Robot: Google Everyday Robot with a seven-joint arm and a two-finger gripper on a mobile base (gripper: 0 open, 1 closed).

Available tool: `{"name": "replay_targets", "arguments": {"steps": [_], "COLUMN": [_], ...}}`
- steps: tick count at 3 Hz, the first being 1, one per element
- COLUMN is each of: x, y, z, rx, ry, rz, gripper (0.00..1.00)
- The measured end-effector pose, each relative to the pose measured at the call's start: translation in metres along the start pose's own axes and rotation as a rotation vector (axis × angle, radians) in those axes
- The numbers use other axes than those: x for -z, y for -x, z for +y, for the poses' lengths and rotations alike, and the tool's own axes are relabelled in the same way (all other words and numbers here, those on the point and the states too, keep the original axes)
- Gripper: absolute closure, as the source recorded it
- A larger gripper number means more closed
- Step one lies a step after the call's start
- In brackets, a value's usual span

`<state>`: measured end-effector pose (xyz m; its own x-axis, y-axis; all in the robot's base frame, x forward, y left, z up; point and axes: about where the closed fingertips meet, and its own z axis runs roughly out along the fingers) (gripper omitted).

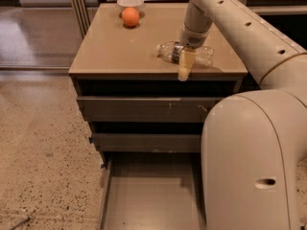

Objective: Place water bottle into bottom drawer

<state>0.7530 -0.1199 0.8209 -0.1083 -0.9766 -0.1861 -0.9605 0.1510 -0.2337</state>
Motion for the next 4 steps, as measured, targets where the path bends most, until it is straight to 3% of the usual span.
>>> {"name": "replay_targets", "arguments": {"steps": [1, 3, 4], "x": [-0.001, -0.001, 0.014], "y": [0.0, 0.0, 0.01], "z": [0.0, 0.0, 0.0], "rx": [0.0, 0.0, 0.023], "ry": [0.001, 0.001, -0.023], "rz": [0.001, 0.001, -0.008], "gripper": [0.19, 0.65, 0.88]}}
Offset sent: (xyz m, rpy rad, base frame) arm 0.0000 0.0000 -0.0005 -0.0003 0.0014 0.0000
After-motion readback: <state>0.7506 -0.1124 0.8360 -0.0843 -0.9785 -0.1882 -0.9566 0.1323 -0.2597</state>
